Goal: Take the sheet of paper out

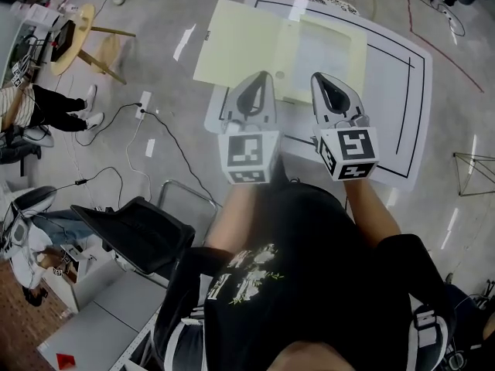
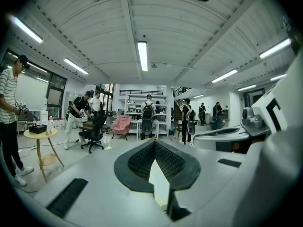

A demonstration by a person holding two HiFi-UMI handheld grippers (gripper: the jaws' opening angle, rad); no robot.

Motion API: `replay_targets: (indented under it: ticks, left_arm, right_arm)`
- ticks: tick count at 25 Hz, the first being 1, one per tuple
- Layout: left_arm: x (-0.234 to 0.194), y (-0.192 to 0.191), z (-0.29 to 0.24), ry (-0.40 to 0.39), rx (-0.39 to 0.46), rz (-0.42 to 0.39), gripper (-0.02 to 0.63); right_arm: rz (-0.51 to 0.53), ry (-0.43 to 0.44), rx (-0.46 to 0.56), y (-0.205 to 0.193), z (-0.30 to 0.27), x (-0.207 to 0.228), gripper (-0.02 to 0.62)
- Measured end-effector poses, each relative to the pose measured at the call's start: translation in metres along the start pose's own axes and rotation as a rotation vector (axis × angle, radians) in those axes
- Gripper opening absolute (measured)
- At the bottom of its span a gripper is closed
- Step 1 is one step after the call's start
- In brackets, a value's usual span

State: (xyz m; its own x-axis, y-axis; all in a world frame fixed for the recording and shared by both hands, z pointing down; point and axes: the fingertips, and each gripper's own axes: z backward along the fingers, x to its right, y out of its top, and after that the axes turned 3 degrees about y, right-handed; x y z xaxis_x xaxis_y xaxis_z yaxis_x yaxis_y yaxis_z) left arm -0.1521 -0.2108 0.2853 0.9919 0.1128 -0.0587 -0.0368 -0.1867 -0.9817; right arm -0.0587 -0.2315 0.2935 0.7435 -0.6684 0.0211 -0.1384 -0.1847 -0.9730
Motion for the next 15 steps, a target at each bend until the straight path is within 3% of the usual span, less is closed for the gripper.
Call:
replay_targets:
  ticks: [15]
  left_arm:
    - [-0.045,-0.017,-0.065,-0.044,-0.103,-0.007,0.002]
  right_arm:
    - [-0.072,-0.051,-0.071,-0.014,-0.072,0.022,0.000]
